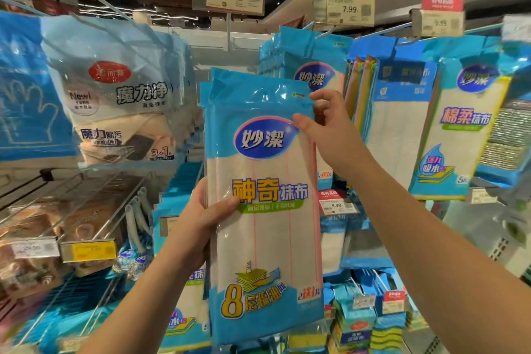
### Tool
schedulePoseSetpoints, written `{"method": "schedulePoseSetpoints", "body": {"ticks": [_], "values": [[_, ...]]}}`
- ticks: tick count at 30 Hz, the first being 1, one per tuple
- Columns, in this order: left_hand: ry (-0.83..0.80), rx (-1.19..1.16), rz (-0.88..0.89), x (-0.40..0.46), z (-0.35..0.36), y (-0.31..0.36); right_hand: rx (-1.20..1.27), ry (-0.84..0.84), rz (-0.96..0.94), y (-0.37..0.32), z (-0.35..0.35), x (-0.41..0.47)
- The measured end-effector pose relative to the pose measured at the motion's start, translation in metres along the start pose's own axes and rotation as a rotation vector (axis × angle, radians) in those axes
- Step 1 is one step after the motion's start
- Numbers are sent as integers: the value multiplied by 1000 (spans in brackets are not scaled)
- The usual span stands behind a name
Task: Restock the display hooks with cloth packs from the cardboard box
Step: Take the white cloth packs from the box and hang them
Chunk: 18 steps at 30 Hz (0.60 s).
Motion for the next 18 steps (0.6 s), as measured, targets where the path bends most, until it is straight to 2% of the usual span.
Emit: {"method": "schedulePoseSetpoints", "body": {"ticks": [9,14,18], "values": [[16,-22,-34,5,8,-1,350,37,115,5,4,-10],[31,-16,-38,14,20,-4,210,157,64,1,-6,-1],[-20,0,-68,18,31,-5,98,204,23,2,-23,16]]}}
Point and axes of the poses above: each hand's wrist, its own x-axis towards the middle knuckle, its own z-axis out of the palm, y = z × x, the point moved 5 cm from there along x, towards the middle knuckle, and after that the axes turned 10 degrees about -x, right-handed, at the moved point
